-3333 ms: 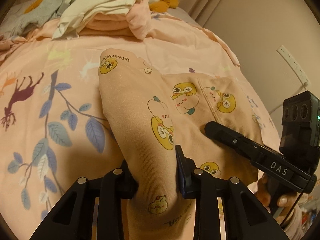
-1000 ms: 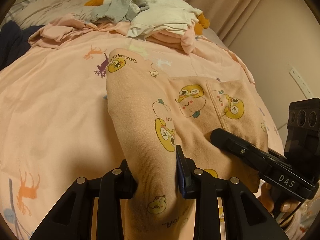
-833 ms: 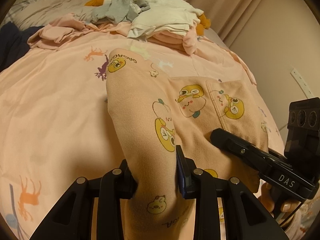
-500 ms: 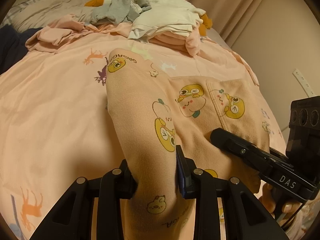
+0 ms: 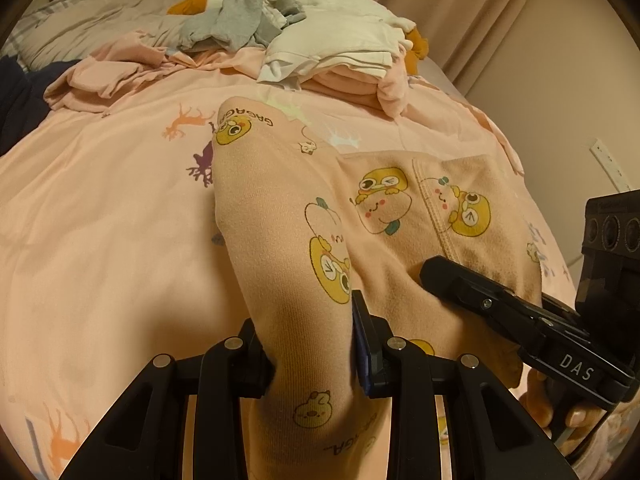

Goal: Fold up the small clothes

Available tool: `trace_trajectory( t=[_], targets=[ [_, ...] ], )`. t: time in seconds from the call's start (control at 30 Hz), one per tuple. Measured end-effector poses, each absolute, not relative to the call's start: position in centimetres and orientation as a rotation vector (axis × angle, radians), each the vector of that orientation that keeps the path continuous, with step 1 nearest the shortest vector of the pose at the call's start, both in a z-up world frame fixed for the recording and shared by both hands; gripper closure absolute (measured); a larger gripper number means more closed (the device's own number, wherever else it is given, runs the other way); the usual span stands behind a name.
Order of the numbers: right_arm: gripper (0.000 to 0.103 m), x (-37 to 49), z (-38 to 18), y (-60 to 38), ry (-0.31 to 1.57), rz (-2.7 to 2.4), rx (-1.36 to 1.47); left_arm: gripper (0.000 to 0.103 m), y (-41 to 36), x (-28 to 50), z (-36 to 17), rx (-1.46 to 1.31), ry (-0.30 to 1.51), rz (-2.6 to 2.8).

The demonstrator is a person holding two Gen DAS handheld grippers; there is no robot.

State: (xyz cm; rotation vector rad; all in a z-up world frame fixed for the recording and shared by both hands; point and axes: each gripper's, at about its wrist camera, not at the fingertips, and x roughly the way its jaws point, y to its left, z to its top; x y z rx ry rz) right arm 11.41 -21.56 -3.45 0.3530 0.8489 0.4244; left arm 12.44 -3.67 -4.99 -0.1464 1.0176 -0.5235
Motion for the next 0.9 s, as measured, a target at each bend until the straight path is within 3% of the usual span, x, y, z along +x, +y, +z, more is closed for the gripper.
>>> trace_trajectory(
  t=[0.9],
  targets=[
    [0.084,13.0,-4.6,-21.4,0.856,0.423,0.334,0.073,-4.2,14.6,-5.9,-0.137,1.026,-0.506]
  ],
)
